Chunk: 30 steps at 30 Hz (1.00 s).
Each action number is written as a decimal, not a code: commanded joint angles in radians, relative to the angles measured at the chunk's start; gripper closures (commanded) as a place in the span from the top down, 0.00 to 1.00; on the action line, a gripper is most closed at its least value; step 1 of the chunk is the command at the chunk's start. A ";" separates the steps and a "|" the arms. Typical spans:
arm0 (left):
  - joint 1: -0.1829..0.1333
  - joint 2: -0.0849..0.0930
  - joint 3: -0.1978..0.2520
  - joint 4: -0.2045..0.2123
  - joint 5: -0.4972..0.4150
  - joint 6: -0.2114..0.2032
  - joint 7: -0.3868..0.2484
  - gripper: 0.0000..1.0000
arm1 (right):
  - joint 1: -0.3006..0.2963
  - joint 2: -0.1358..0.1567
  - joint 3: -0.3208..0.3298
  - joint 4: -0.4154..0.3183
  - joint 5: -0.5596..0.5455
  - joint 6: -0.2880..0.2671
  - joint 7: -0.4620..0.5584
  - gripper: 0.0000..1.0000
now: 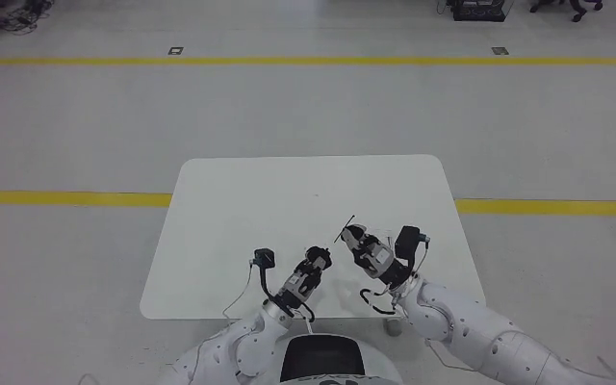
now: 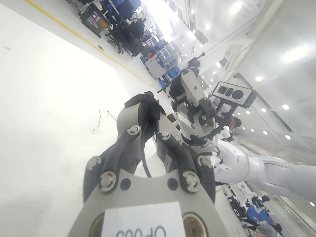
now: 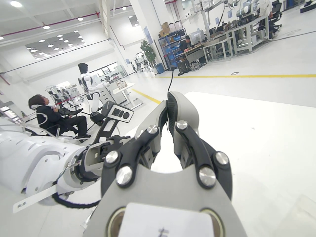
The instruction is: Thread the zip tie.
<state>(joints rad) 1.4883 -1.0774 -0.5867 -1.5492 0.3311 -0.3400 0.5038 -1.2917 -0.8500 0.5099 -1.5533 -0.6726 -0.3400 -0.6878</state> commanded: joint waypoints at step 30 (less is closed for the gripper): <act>-0.036 0.064 0.076 -0.069 -0.106 0.000 0.013 0.00 | 0.003 -0.013 -0.039 0.033 -0.102 0.000 -0.110 0.00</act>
<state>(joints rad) 1.4534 -1.0155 -0.5122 -1.6180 0.2273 -0.3400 0.5164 -1.2866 -0.8621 0.4680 -1.5203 -0.7736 -0.3401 -0.7970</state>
